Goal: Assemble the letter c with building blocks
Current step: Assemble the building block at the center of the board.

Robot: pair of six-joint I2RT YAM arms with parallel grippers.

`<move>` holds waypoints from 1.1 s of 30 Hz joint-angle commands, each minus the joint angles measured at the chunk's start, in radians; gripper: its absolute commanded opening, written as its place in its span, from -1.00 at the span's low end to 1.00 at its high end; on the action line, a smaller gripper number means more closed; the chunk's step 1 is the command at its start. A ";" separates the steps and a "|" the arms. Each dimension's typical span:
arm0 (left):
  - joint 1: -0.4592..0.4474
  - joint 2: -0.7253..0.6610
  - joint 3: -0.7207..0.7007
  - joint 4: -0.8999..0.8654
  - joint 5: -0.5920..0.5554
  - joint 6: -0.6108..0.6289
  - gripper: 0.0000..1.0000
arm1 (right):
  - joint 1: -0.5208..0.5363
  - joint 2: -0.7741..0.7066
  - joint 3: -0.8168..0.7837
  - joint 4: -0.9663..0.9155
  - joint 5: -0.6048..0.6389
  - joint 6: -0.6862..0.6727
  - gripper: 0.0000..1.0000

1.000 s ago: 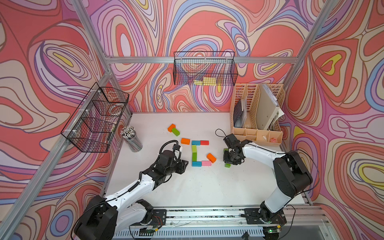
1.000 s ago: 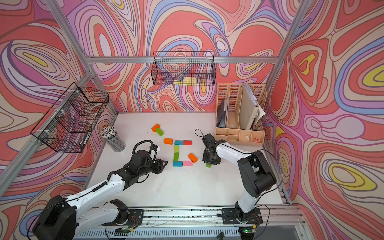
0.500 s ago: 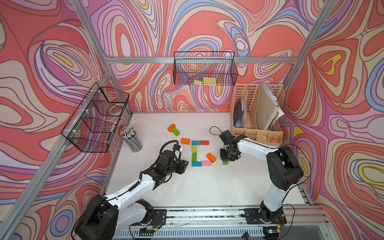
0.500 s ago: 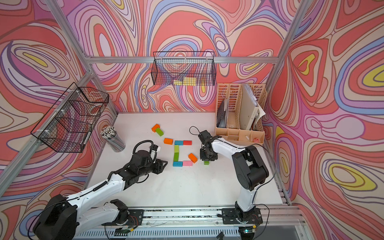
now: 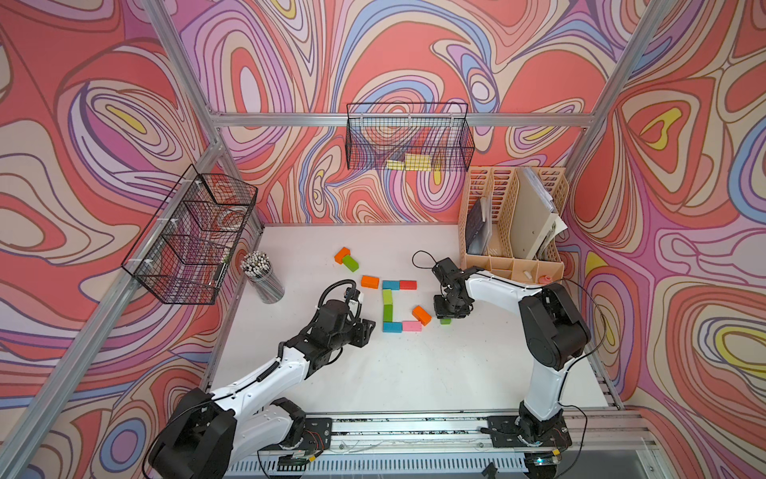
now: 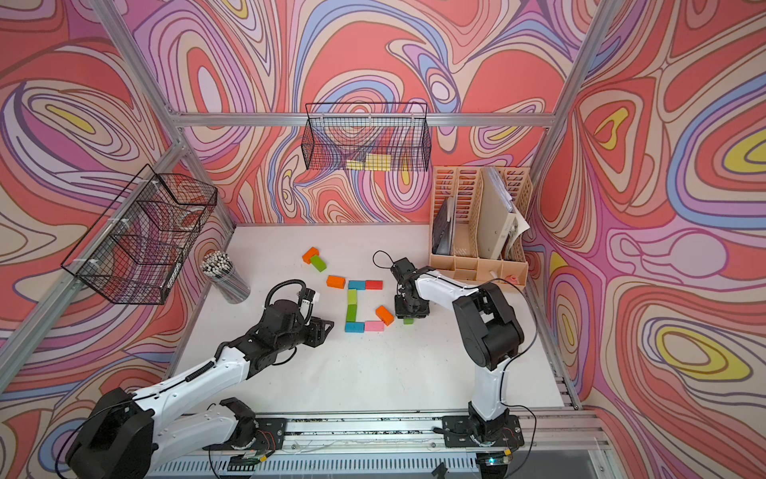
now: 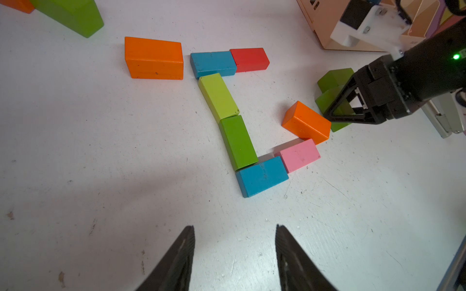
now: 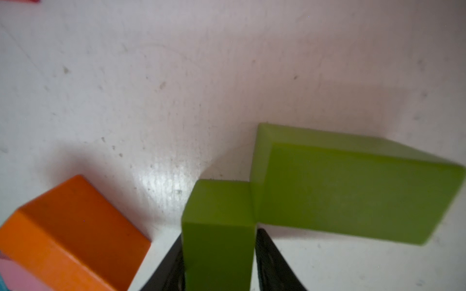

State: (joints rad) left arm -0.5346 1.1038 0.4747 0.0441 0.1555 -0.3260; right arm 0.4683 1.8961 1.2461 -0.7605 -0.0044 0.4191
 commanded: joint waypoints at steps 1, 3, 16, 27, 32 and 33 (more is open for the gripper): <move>0.007 -0.008 -0.015 0.021 -0.013 0.006 0.08 | 0.011 -0.008 -0.005 -0.010 0.006 0.024 0.01; 0.007 -0.008 -0.015 0.021 -0.012 0.005 0.08 | 0.019 -0.022 -0.015 -0.006 0.002 0.041 0.02; 0.007 -0.024 -0.017 0.017 -0.002 0.002 0.08 | 0.067 -0.065 -0.038 -0.019 0.051 0.111 -0.19; 0.007 -0.024 -0.018 0.022 0.006 -0.002 0.08 | 0.067 -0.117 -0.082 -0.042 0.102 0.138 -0.40; 0.007 -0.023 -0.019 0.023 0.010 -0.002 0.08 | 0.067 -0.118 -0.095 -0.047 0.117 0.140 -0.41; 0.007 -0.024 -0.018 0.024 0.010 -0.002 0.08 | 0.067 -0.118 -0.095 -0.047 0.122 0.138 -0.41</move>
State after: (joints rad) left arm -0.5346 1.0916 0.4675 0.0494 0.1566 -0.3260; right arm 0.5316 1.8004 1.1660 -0.7979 0.0868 0.5453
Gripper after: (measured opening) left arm 0.541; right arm 0.333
